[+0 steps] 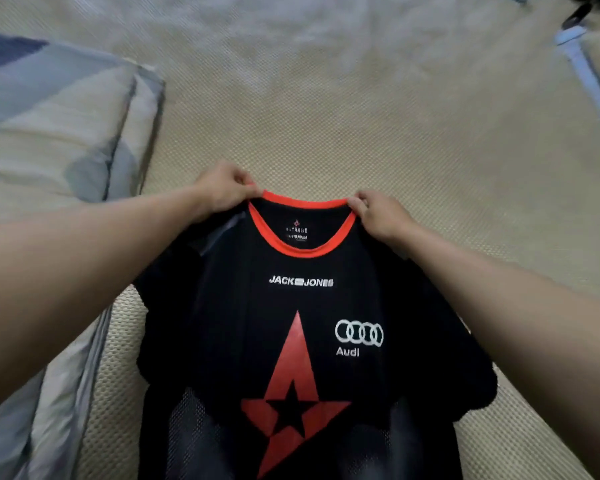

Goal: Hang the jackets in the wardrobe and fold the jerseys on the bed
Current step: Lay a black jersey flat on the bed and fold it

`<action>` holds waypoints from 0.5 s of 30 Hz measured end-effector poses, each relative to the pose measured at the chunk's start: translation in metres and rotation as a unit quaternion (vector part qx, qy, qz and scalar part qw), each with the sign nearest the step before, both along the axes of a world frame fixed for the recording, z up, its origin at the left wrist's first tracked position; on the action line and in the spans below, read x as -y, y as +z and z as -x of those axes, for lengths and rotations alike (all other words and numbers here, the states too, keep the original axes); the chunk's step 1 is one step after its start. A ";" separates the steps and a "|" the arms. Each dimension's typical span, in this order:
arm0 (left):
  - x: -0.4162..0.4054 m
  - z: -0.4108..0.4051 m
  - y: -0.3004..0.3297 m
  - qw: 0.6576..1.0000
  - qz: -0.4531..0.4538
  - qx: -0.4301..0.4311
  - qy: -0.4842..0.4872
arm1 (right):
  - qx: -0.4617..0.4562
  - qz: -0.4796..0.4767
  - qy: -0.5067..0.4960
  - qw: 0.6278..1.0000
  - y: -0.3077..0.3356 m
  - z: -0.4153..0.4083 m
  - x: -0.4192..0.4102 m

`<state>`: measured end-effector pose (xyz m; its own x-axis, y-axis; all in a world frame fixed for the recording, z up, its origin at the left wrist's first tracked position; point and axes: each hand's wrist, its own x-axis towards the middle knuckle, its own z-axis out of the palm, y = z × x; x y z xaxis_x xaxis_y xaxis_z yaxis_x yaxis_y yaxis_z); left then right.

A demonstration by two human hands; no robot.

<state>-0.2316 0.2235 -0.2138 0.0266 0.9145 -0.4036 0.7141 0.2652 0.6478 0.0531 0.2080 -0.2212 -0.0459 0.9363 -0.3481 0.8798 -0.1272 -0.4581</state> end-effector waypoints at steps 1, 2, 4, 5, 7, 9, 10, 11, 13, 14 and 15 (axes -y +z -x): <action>-0.008 -0.001 0.000 1.000 -0.002 0.009 0.007 | 0.008 -0.005 0.000 1.000 0.000 0.000 -0.010; -0.014 -0.003 -0.001 1.000 -0.002 0.019 0.015 | 0.018 -0.010 0.000 1.000 0.001 -0.001 -0.019; -0.019 -0.003 0.001 0.999 0.010 0.036 0.031 | 0.031 -0.014 0.002 0.999 -0.001 -0.004 -0.032; -0.018 -0.002 0.002 0.998 0.019 0.043 0.036 | 0.028 -0.010 0.003 1.000 -0.002 -0.006 -0.034; -0.012 0.006 0.005 0.998 0.032 0.039 0.021 | 0.006 0.006 -0.006 1.000 0.003 -0.011 -0.027; 0.002 0.023 0.011 0.998 0.058 0.013 -0.011 | -0.018 0.024 -0.031 0.999 0.011 -0.023 -0.010; 0.010 0.034 0.014 0.997 0.077 -0.003 -0.024 | -0.019 0.042 -0.044 0.998 0.016 -0.034 0.000; 0.019 0.045 0.016 0.994 0.103 -0.014 -0.035 | -0.021 0.069 -0.054 0.996 0.022 -0.046 0.011; 0.034 0.069 0.023 0.985 0.159 -0.024 -0.058 | -0.041 0.150 -0.067 0.986 0.033 -0.070 0.030; 0.040 0.079 0.025 0.980 0.188 -0.022 -0.068 | -0.052 0.195 -0.070 0.977 0.037 -0.082 0.037; 0.044 0.088 0.027 0.974 0.216 -0.012 -0.072 | -0.060 0.238 -0.071 0.967 0.042 -0.091 0.044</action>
